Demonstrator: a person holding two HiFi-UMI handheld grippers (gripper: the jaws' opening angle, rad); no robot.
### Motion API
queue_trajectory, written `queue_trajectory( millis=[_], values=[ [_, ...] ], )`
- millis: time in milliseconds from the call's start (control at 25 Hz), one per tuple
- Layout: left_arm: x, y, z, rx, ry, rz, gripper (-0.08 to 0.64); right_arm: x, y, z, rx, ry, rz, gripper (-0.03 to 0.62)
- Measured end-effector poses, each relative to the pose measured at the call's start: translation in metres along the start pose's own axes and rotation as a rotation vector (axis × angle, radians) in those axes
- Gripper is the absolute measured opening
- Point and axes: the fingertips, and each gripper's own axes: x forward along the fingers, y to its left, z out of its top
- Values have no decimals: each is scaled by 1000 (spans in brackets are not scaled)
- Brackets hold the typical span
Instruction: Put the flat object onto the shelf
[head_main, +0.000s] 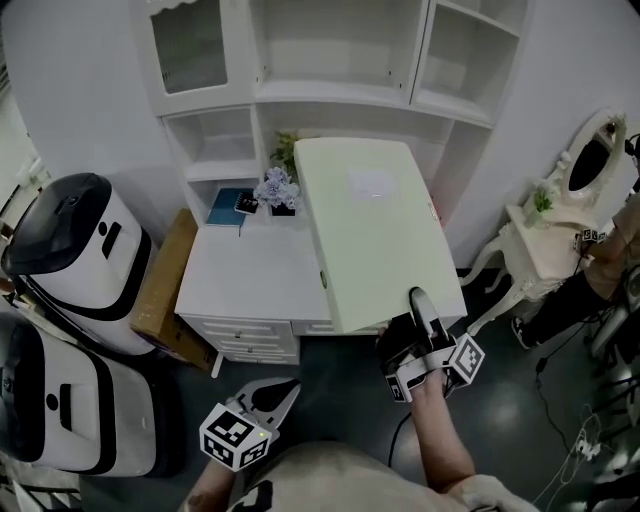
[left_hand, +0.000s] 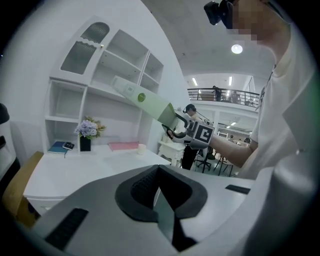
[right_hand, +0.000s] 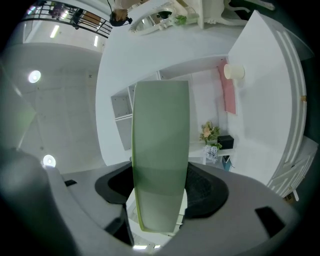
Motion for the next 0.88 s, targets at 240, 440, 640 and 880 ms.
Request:
queue_trajectory(
  millis=[240,440,640,880],
  values=[
    [4,37,16,16,-15,-65,14,26,1,-1,-31,-47,3,298],
    [6,59,24,28,-21,-101,14,48,3,-4,-55,-64,19,298],
    [4,81,29,33,-30,-121,14,76,8,-6,-72,-80,41,298],
    [1,104,35,33,-44,-132,14,109,16,4,-114,-120,56,296]
  ],
)
